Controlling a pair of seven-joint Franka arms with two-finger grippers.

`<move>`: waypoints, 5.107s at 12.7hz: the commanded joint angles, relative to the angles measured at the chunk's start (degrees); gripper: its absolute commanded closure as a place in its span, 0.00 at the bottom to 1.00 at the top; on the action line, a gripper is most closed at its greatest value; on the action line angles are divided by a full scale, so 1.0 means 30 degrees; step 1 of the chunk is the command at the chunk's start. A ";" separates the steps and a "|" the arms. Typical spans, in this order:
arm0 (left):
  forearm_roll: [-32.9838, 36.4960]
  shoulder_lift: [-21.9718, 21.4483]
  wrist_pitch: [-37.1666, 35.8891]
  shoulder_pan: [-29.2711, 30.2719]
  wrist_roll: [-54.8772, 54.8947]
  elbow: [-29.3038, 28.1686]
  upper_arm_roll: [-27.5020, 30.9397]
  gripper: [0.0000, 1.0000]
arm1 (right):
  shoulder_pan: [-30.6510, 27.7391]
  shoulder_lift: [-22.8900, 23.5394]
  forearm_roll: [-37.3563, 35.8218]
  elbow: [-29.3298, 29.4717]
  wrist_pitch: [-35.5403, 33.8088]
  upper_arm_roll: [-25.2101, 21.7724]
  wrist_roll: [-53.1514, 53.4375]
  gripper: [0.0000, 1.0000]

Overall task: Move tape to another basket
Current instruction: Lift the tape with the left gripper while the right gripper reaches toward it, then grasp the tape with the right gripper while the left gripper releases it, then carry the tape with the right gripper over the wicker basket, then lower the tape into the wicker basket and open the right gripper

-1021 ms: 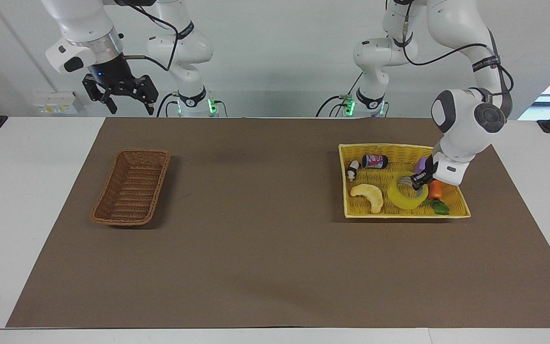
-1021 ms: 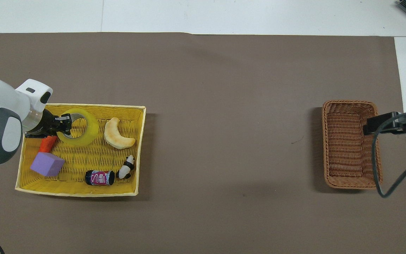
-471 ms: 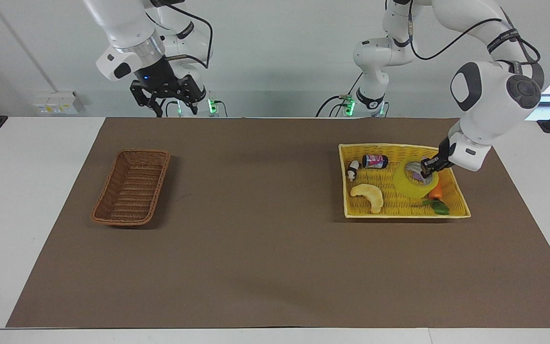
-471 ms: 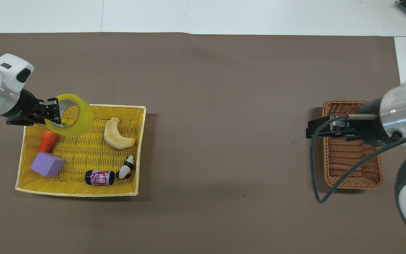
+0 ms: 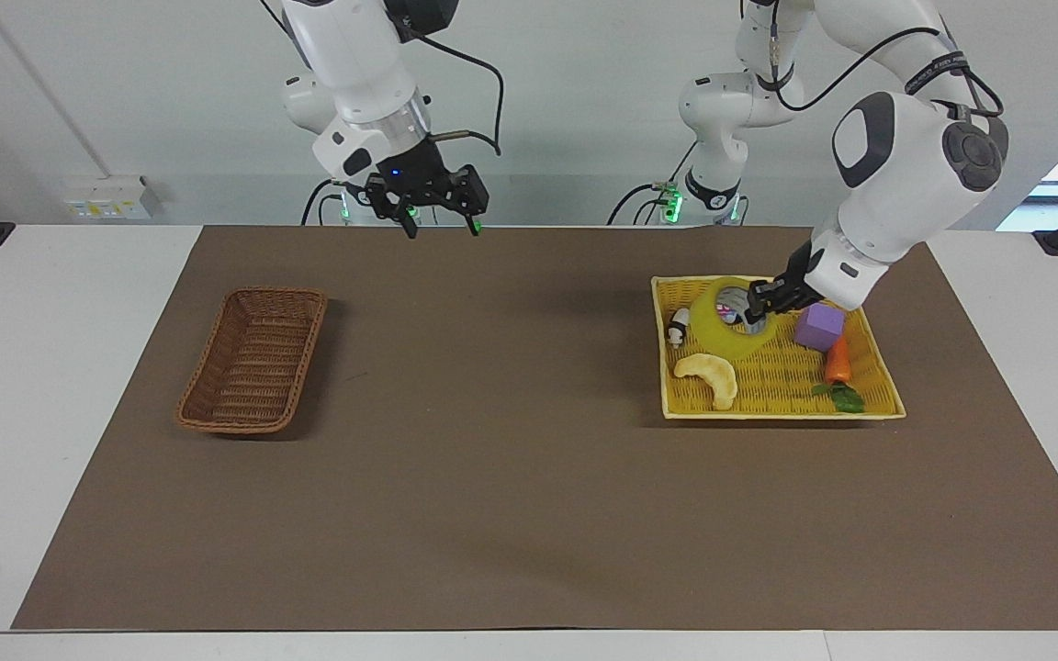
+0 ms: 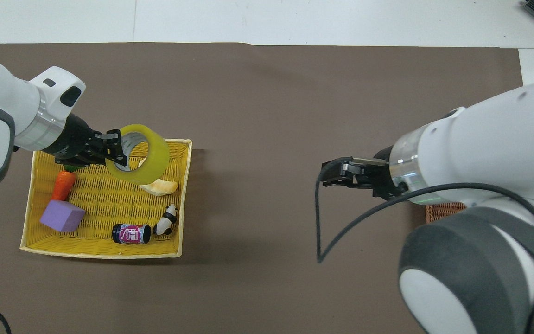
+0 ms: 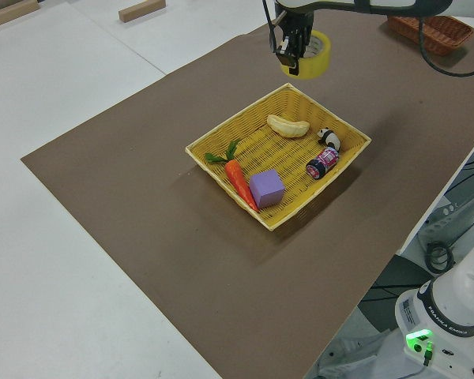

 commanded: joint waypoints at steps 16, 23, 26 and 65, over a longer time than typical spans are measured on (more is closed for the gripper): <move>-0.4082 -0.0838 0.4002 -0.4881 -0.0431 -0.0983 -0.0543 1.00 | 0.1991 0.2316 0.6252 -0.1706 0.6018 -0.0032 -0.0677 0.00; -0.4494 -0.0779 0.4650 -0.4706 -0.0579 -0.1012 -0.0543 1.00 | 0.1376 0.2373 0.6315 -0.1708 0.5929 -0.0061 -0.0976 0.64; -0.4668 -0.0779 0.4650 -0.4385 -0.0579 -0.1042 -0.0543 0.84 | 0.1347 0.2373 0.6315 -0.1708 0.5606 -0.0091 -0.0743 1.00; 0.5554 -0.2537 -0.4784 0.2912 0.5105 0.2825 0.0132 0.00 | -1.3711 0.4072 0.3272 -0.6542 0.5079 -0.0296 -2.1979 1.00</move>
